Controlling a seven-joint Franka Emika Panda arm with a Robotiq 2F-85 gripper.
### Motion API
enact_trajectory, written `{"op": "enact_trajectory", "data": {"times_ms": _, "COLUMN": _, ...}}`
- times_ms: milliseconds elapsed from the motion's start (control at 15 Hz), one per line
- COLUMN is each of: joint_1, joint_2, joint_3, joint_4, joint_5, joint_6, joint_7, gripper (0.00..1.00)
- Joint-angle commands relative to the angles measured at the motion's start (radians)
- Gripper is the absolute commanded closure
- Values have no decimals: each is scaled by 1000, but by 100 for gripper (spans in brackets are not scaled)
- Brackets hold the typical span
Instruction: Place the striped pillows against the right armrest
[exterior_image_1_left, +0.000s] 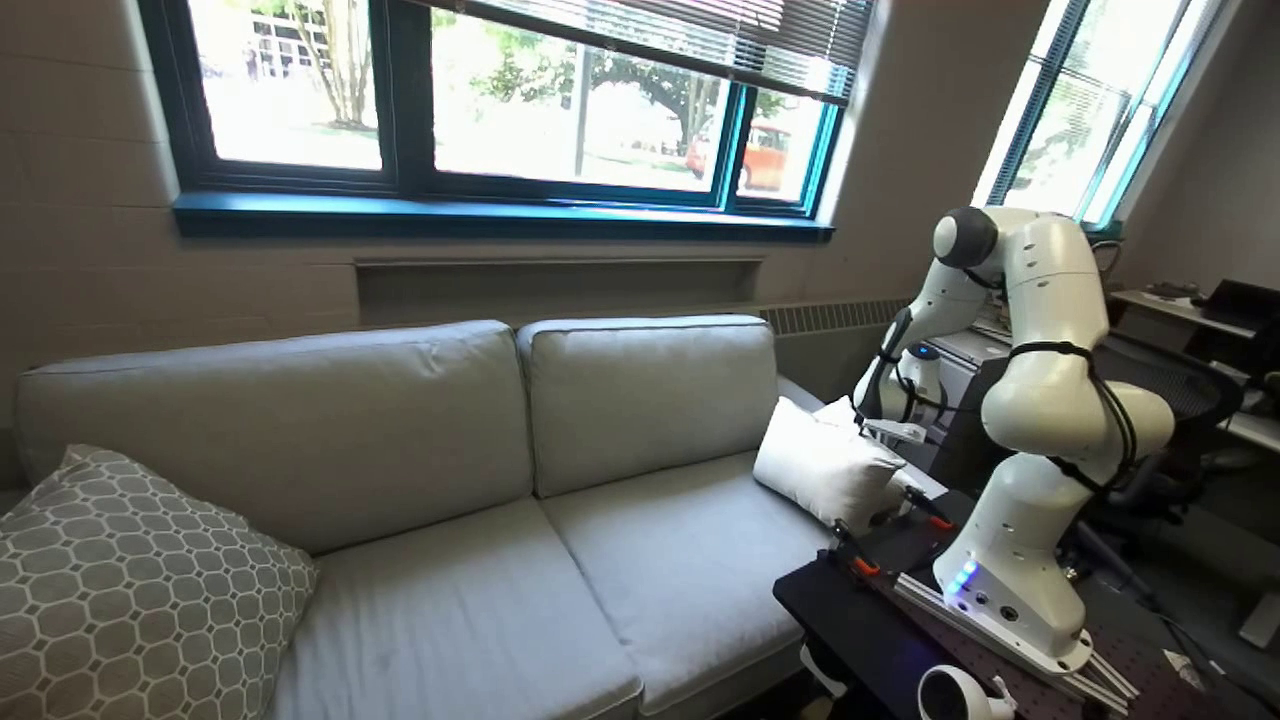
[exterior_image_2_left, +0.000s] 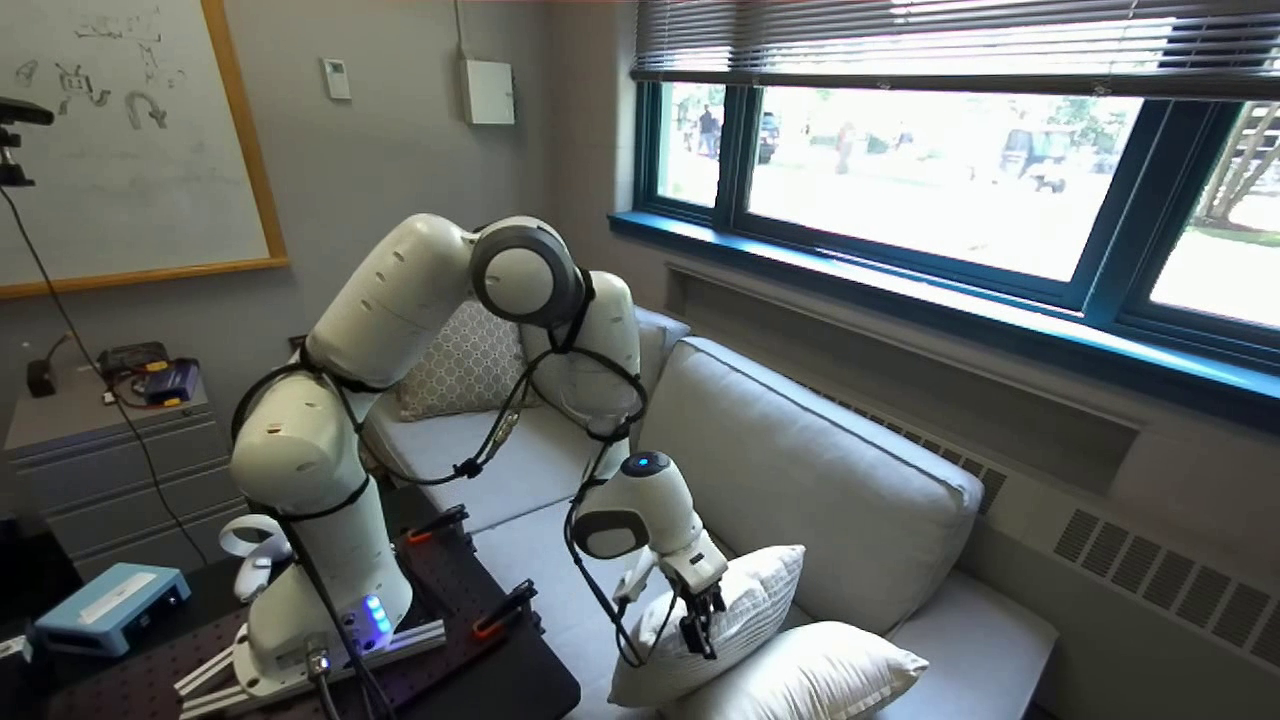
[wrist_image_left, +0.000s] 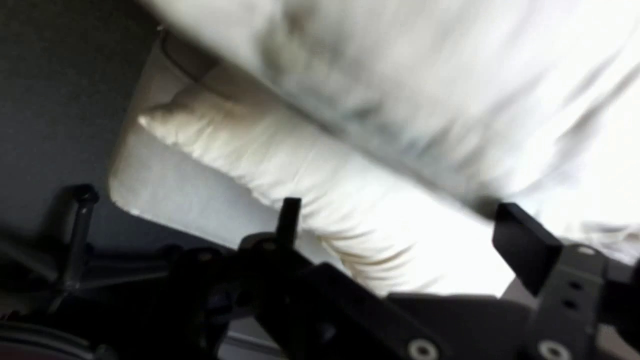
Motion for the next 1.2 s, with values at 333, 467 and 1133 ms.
{"op": "enact_trajectory", "data": {"times_ms": 333, "joint_1": 644, "joint_2": 90, "joint_3": -456, "joint_4": 102, "joint_5": 416, "joint_6": -18, "joint_7": -3, "gripper": 0}}
{"op": "enact_trajectory", "data": {"times_ms": 467, "joint_1": 731, "joint_2": 104, "joint_3": -466, "joint_4": 98, "joint_5": 463, "joint_6": -19, "joint_7": -1, "gripper": 0}}
{"op": "enact_trajectory", "data": {"times_ms": 1133, "joint_1": 466, "joint_2": -29, "joint_3": 103, "joint_4": 88, "joint_5": 221, "joint_6": -17, "joint_7": 37, "gripper": 0}}
